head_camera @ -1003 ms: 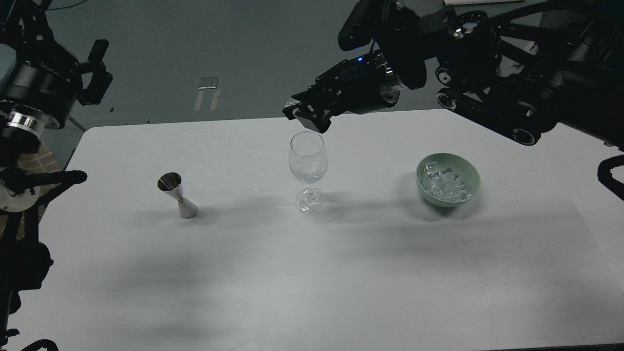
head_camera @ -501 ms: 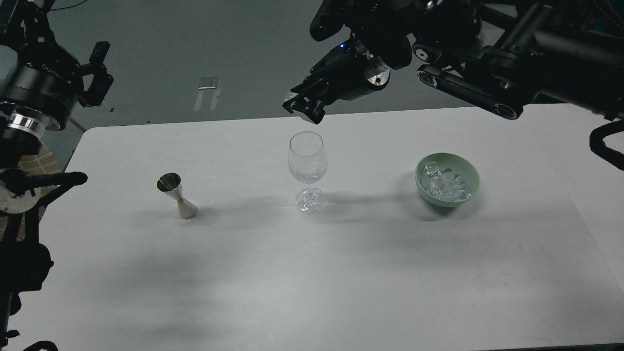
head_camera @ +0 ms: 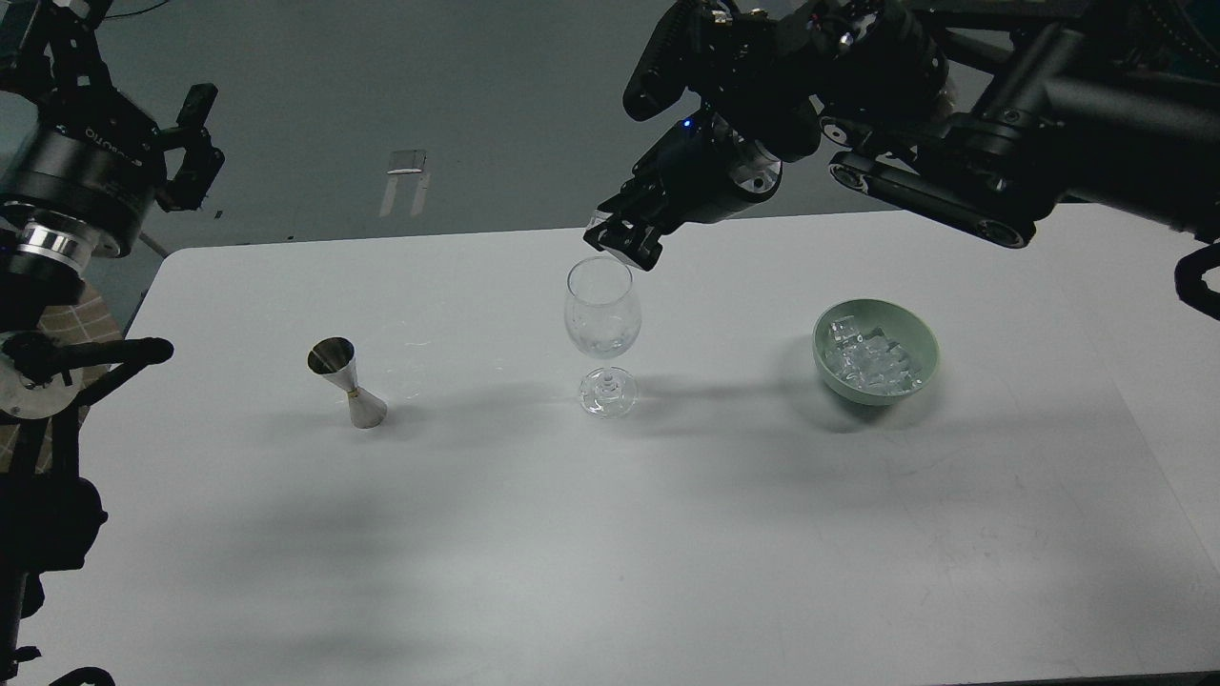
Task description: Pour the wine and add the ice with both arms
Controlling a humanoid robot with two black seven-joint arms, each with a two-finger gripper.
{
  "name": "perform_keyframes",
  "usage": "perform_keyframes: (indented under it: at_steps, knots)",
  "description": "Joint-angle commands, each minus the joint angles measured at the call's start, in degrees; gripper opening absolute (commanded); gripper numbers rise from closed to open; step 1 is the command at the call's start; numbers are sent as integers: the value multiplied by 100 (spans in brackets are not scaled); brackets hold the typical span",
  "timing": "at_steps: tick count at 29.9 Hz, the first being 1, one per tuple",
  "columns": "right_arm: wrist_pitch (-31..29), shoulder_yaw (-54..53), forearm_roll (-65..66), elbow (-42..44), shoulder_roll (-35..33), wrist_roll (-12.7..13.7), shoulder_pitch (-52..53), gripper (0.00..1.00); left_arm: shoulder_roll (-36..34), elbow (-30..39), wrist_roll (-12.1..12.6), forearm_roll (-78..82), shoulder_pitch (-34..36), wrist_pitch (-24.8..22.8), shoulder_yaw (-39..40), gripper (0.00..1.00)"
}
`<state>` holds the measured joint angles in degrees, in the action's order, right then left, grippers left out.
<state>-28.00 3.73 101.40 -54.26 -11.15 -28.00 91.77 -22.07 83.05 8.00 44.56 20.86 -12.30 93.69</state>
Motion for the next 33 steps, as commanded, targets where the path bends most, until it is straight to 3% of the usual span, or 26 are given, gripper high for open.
perform_keyframes:
  at_steps: [1,23,29,33]
  knots:
    - [0,48,-67,-41,-19,0,-9,2,-17,0,0,0,6,0,0,98]
    - [0,224,-67,20,139,0,-150,9,-17,0,0,0,6,0,0,98]
    - [0,224,-67,29,148,0,-150,22,-8,0,0,0,6,0,0,98]
    - [0,224,-76,29,148,0,-150,38,-17,0,-9,-8,6,0,0,98]
